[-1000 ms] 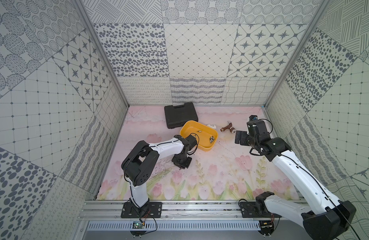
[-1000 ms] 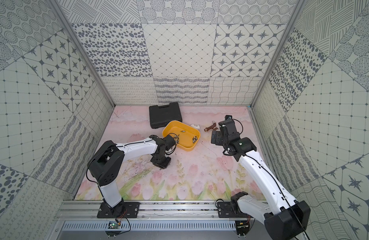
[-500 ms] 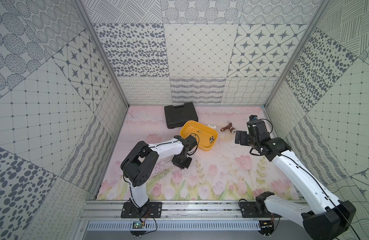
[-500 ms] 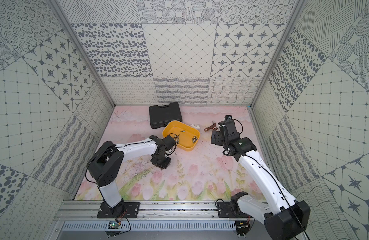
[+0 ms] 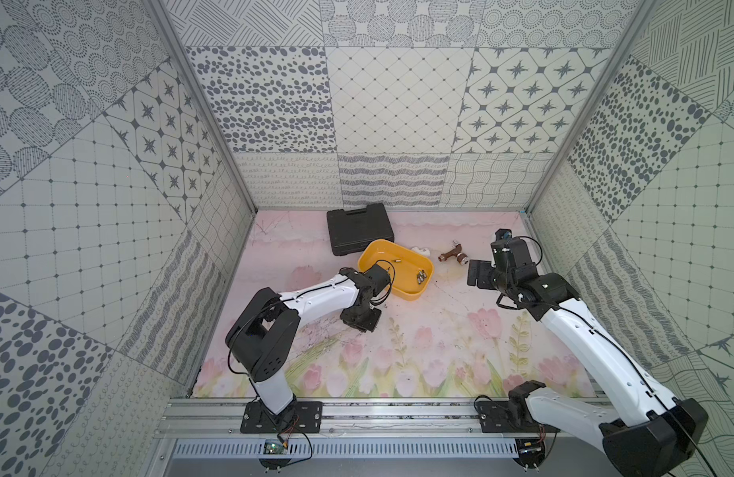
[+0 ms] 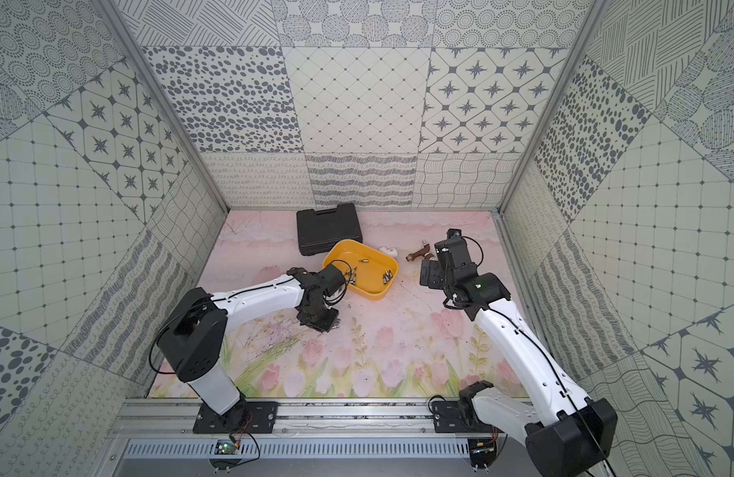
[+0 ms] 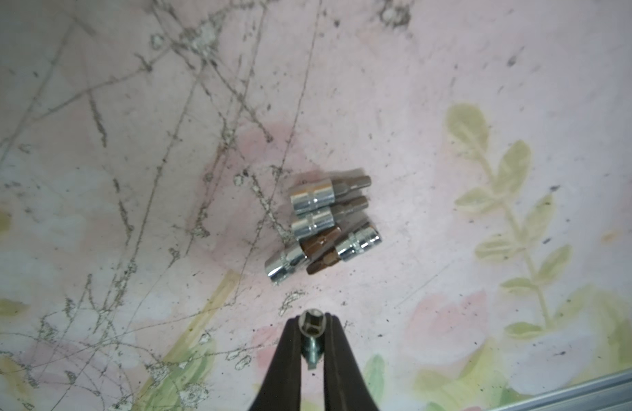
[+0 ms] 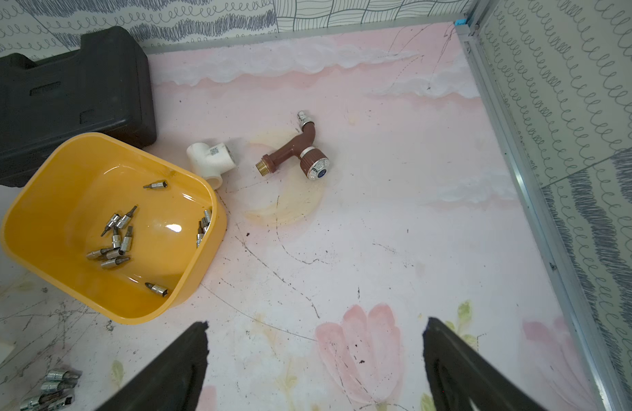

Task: Put the bit on the desktop into the storage box
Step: Pick up the screwdriver bit from the center of the board.

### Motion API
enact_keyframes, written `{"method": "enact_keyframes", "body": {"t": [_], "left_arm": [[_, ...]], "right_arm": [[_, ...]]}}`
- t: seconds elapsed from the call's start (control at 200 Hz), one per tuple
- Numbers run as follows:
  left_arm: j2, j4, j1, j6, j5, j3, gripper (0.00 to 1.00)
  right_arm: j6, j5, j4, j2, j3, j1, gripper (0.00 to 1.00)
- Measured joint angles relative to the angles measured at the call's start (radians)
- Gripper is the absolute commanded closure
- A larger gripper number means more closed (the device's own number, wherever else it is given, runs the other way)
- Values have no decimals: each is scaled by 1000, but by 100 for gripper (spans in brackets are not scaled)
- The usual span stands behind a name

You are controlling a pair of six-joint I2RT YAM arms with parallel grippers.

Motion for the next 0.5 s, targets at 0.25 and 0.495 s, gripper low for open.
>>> {"method": "enact_keyframes", "body": {"t": [0.25, 0.495], "left_arm": [[-37, -26, 12, 11, -6, 86, 89], [-2, -60, 16, 45, -29, 225, 89]], "right_arm": [[0, 0, 0, 0, 0, 0, 3], [-2, 0, 0, 0, 0, 0, 4]]}}
